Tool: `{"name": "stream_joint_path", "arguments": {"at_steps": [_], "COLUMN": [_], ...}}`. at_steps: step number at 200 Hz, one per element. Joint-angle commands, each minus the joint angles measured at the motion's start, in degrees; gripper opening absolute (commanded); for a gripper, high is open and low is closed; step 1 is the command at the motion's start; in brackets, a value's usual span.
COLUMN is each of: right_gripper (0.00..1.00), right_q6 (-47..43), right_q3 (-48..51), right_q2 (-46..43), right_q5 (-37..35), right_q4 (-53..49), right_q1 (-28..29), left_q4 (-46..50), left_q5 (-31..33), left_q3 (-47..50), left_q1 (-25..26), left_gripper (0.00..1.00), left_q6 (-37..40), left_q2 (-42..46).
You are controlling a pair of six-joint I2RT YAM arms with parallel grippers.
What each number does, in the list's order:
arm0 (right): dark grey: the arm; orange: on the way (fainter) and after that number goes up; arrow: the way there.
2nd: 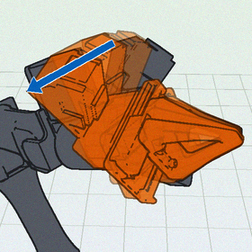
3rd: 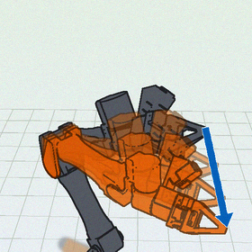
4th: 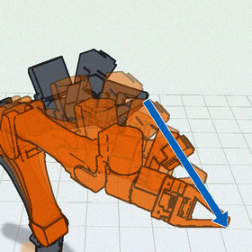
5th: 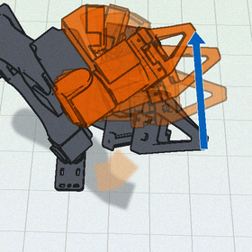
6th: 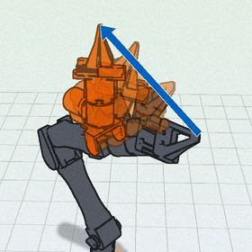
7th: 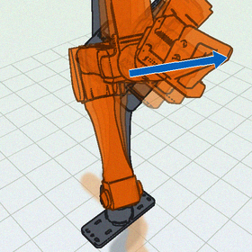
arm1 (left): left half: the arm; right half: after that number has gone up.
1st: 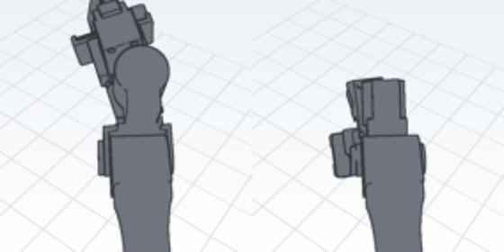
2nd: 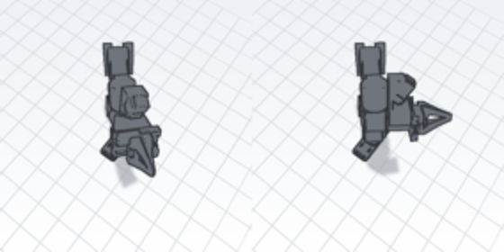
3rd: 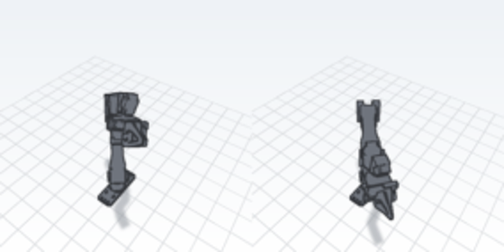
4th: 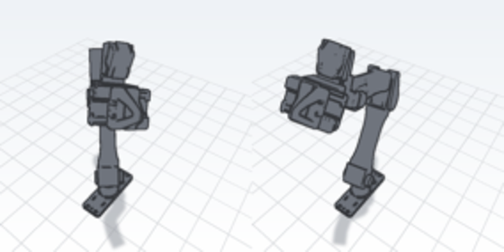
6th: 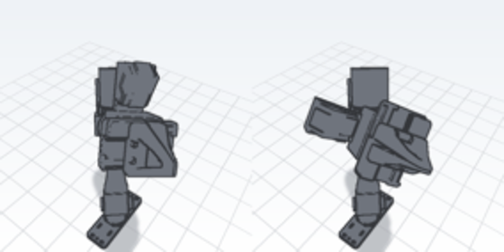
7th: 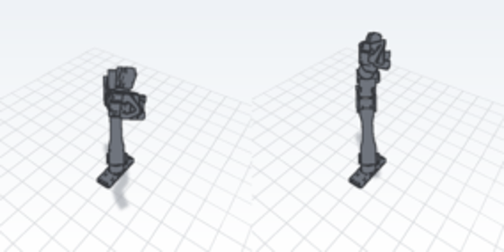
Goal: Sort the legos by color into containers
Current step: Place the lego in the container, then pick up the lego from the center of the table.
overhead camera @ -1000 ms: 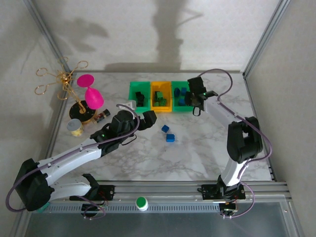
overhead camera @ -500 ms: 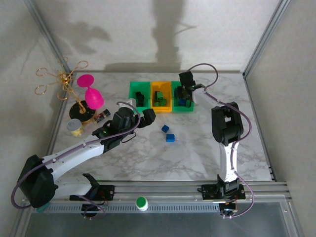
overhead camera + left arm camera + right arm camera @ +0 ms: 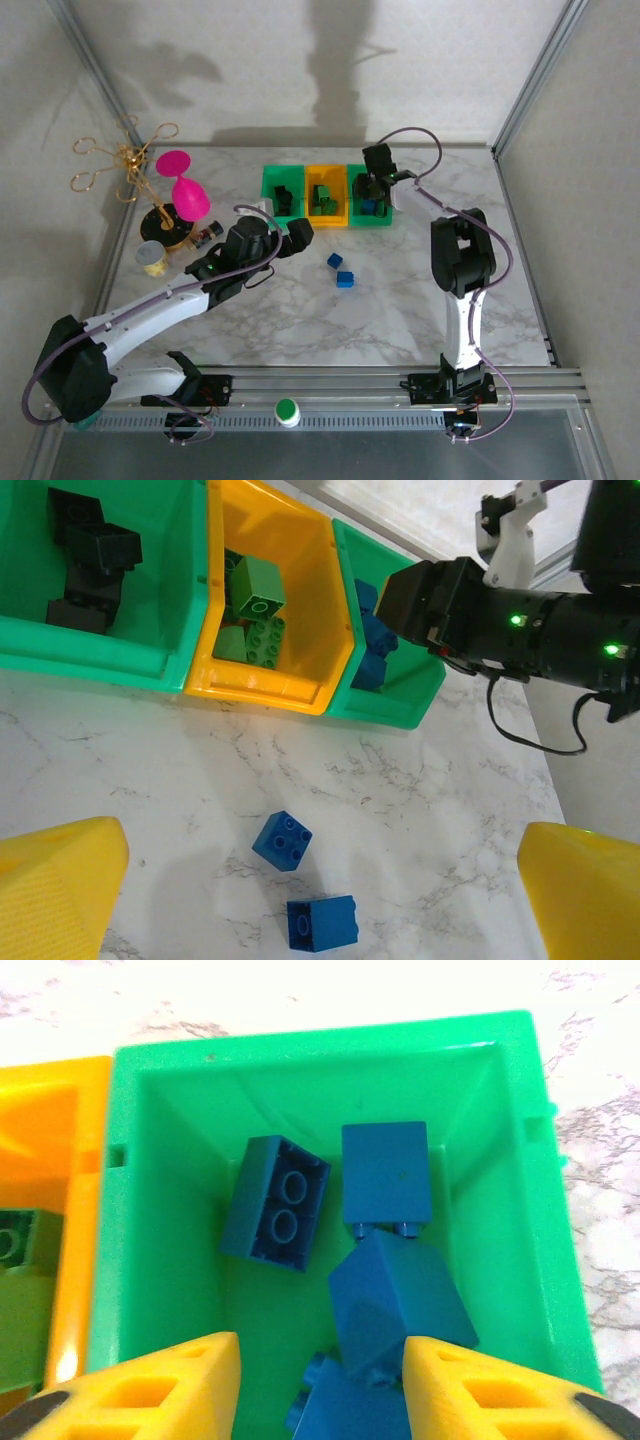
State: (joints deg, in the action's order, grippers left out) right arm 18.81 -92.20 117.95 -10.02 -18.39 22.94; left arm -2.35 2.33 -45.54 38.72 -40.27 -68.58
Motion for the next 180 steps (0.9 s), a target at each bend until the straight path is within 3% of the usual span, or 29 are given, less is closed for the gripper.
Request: {"name": "stream_joint_path", "arguments": {"at_steps": [1, 87, 126, 180], "right_gripper": [0.49, 0.58, 0.63, 0.67], "right_q6": [0.9, 6.0, 5.4, -2.8], "right_q3": [3.6, 30.3, 36.0, 33.7], "right_q2": [-8.1, -27.4, -27.4, -21.3], "right_q5": [1.6, 3.5, 3.9, 7.8], "right_q4": [1.5, 4.6, 6.0, 8.3], "right_q1": [1.3, 10.1, 14.8, 19.0], "left_q4": [0.5, 3.7, 5.5, 6.3], "left_q5": [-1.6, -2.3, -1.1, 0.3], "left_q3": [0.3, 5.3, 7.3, 9.4], "left_q1": [-0.4, 0.2, 0.2, 0.2], "left_gripper": [1.00, 1.00, 1.00, 1.00], "left_q6": [0.6, -1.4, -1.9, -3.0], "left_q2": [1.9, 7.4, 10.2, 12.6]}}
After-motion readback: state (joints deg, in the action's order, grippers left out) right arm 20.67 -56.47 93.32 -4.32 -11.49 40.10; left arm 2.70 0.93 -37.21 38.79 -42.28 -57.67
